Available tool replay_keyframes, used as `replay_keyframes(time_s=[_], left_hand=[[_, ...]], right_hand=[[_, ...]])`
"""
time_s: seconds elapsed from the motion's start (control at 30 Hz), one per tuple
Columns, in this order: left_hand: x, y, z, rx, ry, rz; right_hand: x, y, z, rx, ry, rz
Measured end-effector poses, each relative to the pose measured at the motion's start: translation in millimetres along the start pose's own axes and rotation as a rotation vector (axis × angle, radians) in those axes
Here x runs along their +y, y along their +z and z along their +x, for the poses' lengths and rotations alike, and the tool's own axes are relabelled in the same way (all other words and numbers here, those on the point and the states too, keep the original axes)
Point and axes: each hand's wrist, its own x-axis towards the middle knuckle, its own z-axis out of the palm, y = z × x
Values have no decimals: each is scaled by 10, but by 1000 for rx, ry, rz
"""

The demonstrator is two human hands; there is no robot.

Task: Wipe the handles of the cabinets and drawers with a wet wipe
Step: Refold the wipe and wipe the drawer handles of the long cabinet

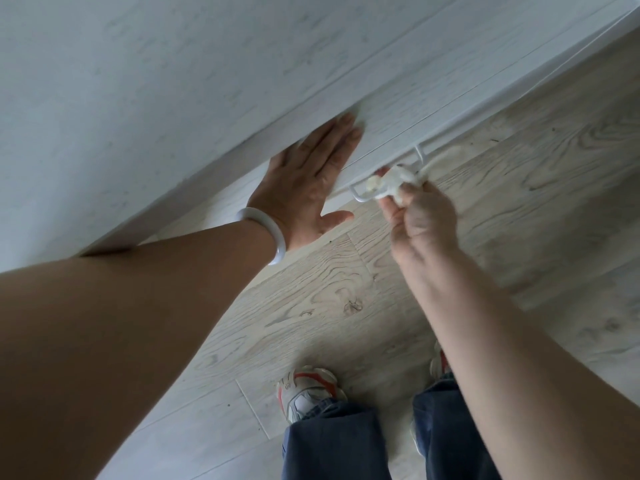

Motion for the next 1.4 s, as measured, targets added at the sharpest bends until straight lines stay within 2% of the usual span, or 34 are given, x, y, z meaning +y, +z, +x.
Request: replay_keyframes(time_s=[0.1,0.27,0.47,0.6,0.77,0.9,1.03,1.17,1.27,1.33,1.4], left_hand=[[-1,-7,-4,0,-2,-3],[6,-2,0,-6,-2,22],[16,-32,3,-11,-6,2],[16,-45,-8,-2,-8,18],[23,-54,-3,-5,-15,-10],[17,-57,-15,-8,-17,4],[25,-73,-10,-15,-17,25],[34,-85,-4,-31,-23,14],[29,-80,-10,-27,-27,34],[19,-88,-16,-29,-28,49],[22,-89,-10,-36,-28,45]], right_hand=[[71,-12,-94,-63,106,-15],[-317,-146,130,-29,92,110],[-85,56,12,-102,201,52],[-292,-77,163,-152,168,93],[29,42,36,-148,163,198],[-296,-78,130,-245,190,167],[-347,-76,178,-132,130,198],[-84,1,-35,-217,172,56],[-331,-128,62,-206,194,19],[-502,-189,174,-113,106,2],[-507,-168,236,44,-87,-190]])
